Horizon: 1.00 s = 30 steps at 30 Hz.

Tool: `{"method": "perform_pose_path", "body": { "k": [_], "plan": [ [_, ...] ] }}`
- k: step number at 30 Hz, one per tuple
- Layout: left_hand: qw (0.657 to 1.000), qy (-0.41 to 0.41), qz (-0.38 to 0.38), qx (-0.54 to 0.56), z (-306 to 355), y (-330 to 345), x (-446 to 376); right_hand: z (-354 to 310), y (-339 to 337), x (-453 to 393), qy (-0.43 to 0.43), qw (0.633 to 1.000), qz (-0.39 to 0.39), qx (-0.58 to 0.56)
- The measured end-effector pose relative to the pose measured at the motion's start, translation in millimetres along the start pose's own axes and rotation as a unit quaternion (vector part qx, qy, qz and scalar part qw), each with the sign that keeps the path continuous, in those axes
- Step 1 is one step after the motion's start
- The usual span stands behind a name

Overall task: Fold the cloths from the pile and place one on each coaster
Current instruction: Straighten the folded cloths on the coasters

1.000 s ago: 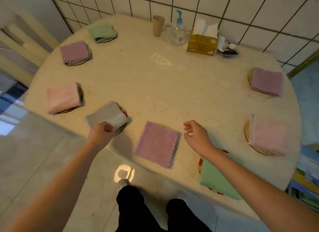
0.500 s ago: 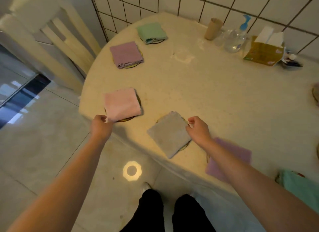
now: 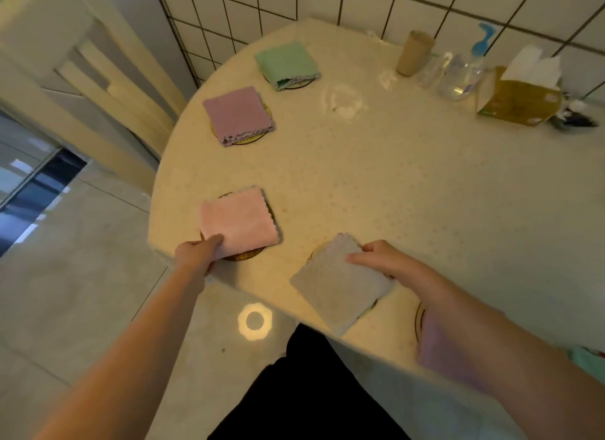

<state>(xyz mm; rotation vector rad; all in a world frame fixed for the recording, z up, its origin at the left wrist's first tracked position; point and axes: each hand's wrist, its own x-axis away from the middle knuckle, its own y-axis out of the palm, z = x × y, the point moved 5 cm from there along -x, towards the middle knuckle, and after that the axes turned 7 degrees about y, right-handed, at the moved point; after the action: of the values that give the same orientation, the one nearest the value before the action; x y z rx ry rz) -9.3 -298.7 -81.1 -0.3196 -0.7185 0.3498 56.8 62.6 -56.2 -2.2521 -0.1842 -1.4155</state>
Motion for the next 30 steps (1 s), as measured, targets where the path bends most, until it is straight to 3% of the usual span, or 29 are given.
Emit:
{"method": "perform_pose_path", "body": {
  "k": [3,9,13,16,19,23,30],
  "plan": [
    [1.000,-0.011,-0.006,0.012,3.7,1.9,-4.9,-5.2,-0.5,-1.7,-0.015,0.999,-0.037,-0.001],
    [0.991,0.019,-0.111,0.077,24.7,8.6,-10.2,12.4,8.6,1.5,-0.025,0.983,-0.067,-0.168],
    [0.964,0.048,-0.226,0.135,40.4,12.5,-13.2,35.8,22.0,6.4,-0.016,0.904,-0.029,-0.427],
    [0.934,0.066,-0.327,0.126,53.2,12.9,-8.9,56.5,45.4,10.9,0.011,0.850,0.023,-0.527],
    [0.923,0.056,-0.374,0.073,53.5,12.1,-18.0,65.6,60.2,14.5,0.041,0.843,0.077,-0.530],
    [0.932,0.055,-0.358,-0.028,44.4,6.6,-45.7,56.2,57.7,20.9,0.042,0.859,0.118,-0.496],
    [0.925,0.081,-0.364,-0.075,51.8,5.1,-63.6,62.6,49.5,20.9,0.061,0.891,0.172,-0.415]
  ]
}}
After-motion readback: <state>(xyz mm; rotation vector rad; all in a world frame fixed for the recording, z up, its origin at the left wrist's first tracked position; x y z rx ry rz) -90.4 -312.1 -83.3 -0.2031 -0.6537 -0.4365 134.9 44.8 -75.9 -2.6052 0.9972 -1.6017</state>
